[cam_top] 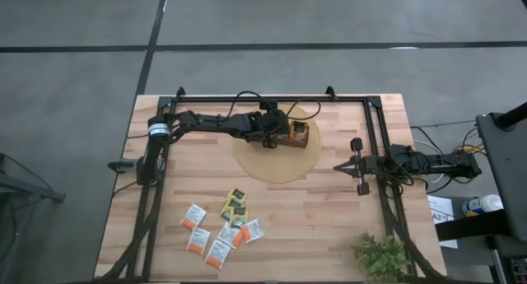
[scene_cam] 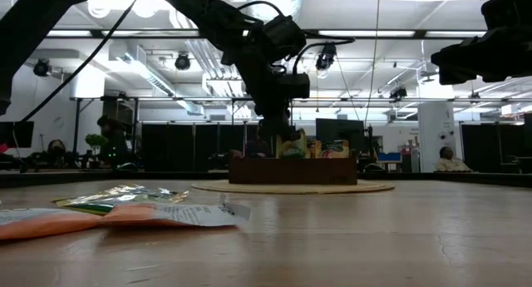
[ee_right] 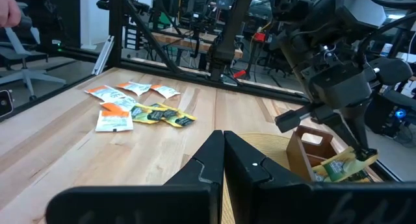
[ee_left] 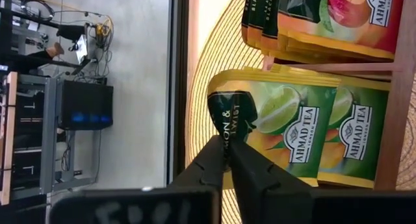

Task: Pick & Place Tea
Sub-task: Put the green tea bag into the middle section of wooden organizer, then put the top green tea bag into the middle section of wooden organizer

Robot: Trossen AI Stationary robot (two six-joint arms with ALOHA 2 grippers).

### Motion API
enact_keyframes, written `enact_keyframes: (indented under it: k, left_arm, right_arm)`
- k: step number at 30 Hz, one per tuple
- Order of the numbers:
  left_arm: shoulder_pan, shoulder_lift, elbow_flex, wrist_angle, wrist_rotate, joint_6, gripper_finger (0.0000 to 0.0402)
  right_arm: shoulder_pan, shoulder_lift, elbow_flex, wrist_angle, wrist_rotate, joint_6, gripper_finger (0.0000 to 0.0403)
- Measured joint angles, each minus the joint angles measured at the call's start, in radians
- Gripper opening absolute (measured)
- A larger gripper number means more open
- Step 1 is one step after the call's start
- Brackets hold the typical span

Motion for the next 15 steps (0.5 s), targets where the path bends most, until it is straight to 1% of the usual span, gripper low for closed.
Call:
enact_keyframes:
  k: [8,11,15]
  left_arm:
    - [0.0,0.0,0.0,0.0,0.0,-0.001,0.0077]
    - [0.0,0.0,0.0,0.0,0.001,0.0,0.0086]
    - [0.0,0.0,0.0,0.0,0.0,0.001,0.0088]
  right_arm:
    - [0.0,0.0,0.0,0.0,0.0,0.0,0.0009]
    - [0.0,0.0,0.0,0.0,0.0,0.0,0.0009]
    - [0.0,0.0,0.0,0.0,0.0,0.0,0.0009]
